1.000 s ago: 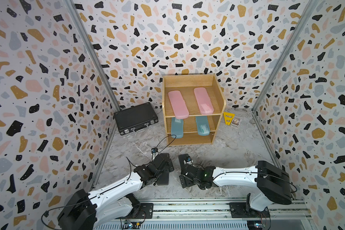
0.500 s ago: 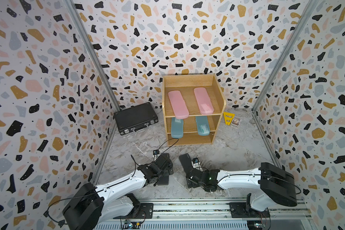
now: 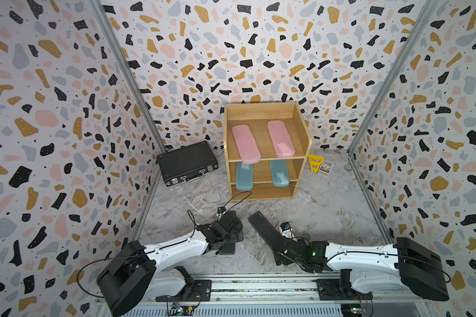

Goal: Place the pencil cases on the shelf according to color
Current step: Adjust the pencil case at the center of the board, then pick up the pencil case from the center of the board.

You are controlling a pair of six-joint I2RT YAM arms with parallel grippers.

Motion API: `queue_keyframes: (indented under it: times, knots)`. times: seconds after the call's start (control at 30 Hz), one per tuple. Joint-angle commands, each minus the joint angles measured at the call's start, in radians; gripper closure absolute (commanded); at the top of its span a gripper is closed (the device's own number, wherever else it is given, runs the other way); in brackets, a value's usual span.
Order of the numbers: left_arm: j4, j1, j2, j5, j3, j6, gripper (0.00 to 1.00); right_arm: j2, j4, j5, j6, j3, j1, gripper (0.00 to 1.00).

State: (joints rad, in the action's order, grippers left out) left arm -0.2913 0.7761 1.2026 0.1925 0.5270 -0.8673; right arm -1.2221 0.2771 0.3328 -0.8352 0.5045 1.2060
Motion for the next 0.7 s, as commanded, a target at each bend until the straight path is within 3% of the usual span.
queue_keyframes:
  times: [0.0,0.27,0.67]
  knots:
    - [-0.066,0.006,-0.069,0.054,0.047,0.016,0.0,0.015,0.02,-0.022,0.089,0.019,-0.03,0.0]
    - [-0.163,0.006,-0.172,0.114,0.047,0.018,0.0,-0.078,-0.04,-0.137,0.193,0.049,-0.094,0.0]
    - [-0.216,0.005,-0.32,0.193,0.0,0.002,0.0,-0.186,-0.086,-0.085,0.184,0.034,-0.094,0.04]
